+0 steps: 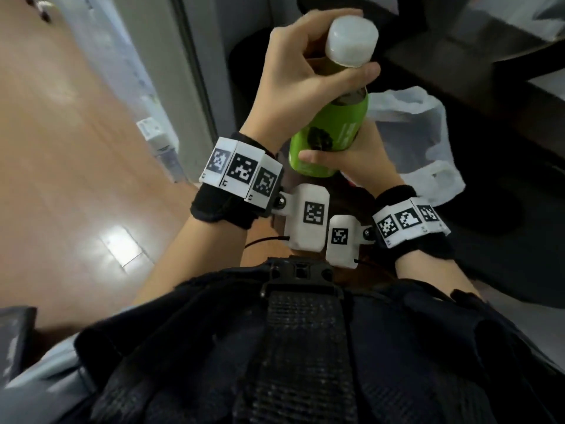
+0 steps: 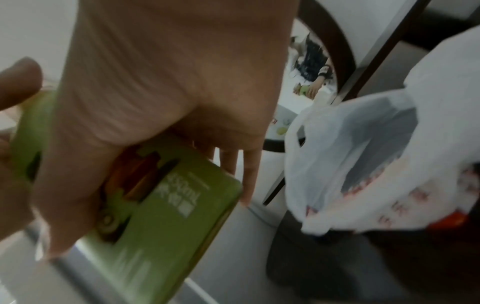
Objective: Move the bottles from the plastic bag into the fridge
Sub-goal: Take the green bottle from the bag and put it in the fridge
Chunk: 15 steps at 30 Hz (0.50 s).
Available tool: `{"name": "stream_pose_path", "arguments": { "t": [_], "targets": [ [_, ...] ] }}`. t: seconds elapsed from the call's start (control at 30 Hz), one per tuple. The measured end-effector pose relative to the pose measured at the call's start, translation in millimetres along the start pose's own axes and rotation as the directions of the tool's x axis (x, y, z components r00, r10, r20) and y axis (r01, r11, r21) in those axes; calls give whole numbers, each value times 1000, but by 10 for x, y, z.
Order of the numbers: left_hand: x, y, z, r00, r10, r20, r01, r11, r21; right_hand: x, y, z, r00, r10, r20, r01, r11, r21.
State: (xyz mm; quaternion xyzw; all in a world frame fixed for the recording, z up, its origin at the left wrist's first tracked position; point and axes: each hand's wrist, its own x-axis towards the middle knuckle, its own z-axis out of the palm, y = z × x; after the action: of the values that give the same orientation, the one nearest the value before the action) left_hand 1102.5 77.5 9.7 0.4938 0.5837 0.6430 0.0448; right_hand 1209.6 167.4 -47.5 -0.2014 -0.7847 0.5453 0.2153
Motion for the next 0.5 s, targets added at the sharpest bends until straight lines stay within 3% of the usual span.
{"name": "stream_pose_path", "arguments": {
  "t": [0.2, 0.3, 0.43, 0.5],
  "targets": [
    [-629, -65, -1335, 983, -155, -100, 160, 986, 40, 30, -305, 1341, 972, 3, 234, -4, 1000, 3],
    [-980, -138, -2079, 951, -222, -217, 238, 970, 51, 19, -443, 2126, 952, -27, 304, 24, 1000, 14],
    [-1320, -205, -2884, 914, -318, -251, 351, 931, 98, 77, -507, 2990, 925, 2, 380, -22, 998, 50],
    [-1495, -290, -3319, 874, -387, -294, 433, 895, 108, 146, -561, 3397, 907, 3, 422, -31, 998, 60]
  ]
}}
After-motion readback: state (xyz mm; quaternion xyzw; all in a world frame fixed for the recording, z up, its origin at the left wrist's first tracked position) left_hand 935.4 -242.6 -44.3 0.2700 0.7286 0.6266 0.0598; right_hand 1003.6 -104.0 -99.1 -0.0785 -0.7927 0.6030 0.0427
